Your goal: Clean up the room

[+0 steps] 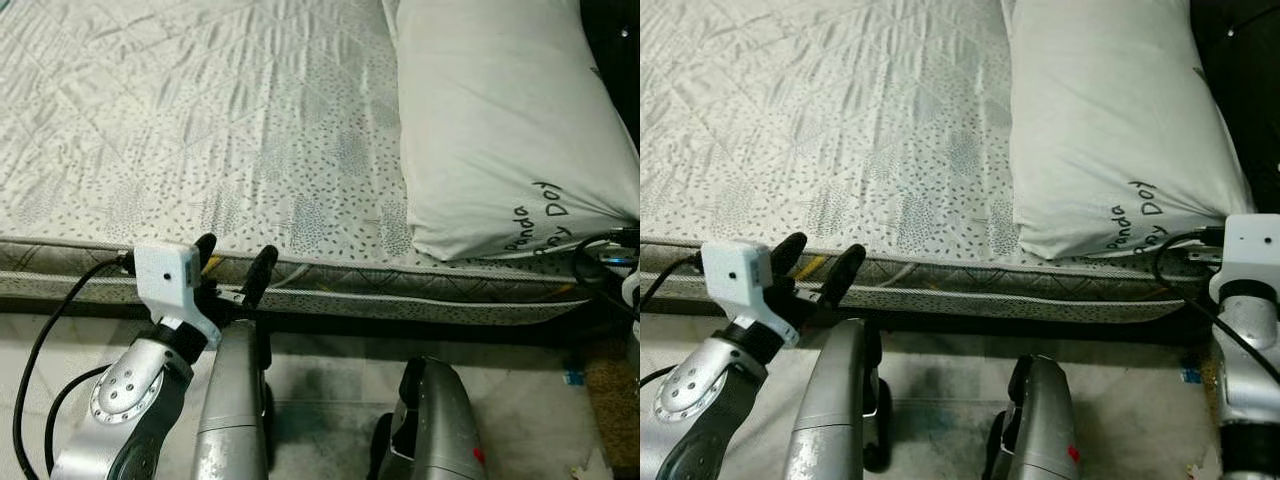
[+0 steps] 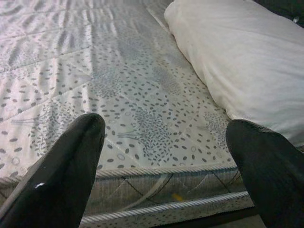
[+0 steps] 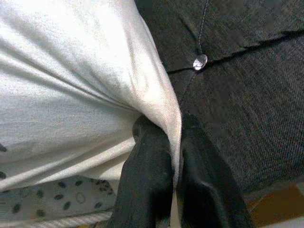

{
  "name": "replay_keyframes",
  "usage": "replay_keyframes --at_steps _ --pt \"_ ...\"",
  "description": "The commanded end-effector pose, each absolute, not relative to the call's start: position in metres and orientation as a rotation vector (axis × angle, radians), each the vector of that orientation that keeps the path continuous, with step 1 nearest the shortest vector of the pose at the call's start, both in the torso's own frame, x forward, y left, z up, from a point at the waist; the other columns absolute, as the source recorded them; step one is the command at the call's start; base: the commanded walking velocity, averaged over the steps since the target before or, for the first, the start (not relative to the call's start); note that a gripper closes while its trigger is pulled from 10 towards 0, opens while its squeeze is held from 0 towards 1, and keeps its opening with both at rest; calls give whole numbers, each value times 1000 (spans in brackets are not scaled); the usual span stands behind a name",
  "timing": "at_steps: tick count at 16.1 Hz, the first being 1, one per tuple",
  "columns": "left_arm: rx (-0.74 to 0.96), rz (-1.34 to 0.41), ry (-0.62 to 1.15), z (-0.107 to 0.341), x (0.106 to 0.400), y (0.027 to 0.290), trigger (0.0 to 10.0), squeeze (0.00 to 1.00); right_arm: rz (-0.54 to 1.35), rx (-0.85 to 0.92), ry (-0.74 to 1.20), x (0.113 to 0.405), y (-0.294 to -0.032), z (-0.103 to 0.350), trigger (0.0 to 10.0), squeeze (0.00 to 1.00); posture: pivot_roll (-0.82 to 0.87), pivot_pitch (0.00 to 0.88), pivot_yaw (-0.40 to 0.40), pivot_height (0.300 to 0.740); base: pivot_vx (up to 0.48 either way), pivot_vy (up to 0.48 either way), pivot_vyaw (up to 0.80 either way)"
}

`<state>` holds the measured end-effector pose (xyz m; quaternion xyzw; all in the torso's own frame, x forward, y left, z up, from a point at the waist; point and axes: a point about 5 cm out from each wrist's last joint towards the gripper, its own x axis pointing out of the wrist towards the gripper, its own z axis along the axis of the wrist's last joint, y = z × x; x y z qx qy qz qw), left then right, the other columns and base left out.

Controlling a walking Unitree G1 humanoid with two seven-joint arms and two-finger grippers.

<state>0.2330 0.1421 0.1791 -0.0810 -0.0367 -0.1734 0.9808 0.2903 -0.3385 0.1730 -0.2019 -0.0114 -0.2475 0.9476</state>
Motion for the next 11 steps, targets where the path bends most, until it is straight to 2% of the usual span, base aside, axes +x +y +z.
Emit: replay_keyframes --at_steps 1,3,8,11 --pt "-159 -352 -58 174 233 142 10000 0 -608 -375 30 275 -355 166 0 0 53 206 -39 561 0 0 0" --pt "-158 -351 -62 174 234 142 10000 0 -582 -350 26 289 -348 169 0 0 53 201 -44 561 0 0 0" --pt "-144 -332 -81 176 236 144 10000 0 -452 -288 -12 344 -317 194 0 0 71 186 -63 561 0 0 0" --pt "-138 -320 -87 176 236 146 10000 0 -444 -260 -44 369 -311 218 0 0 83 183 -72 561 0 0 0"
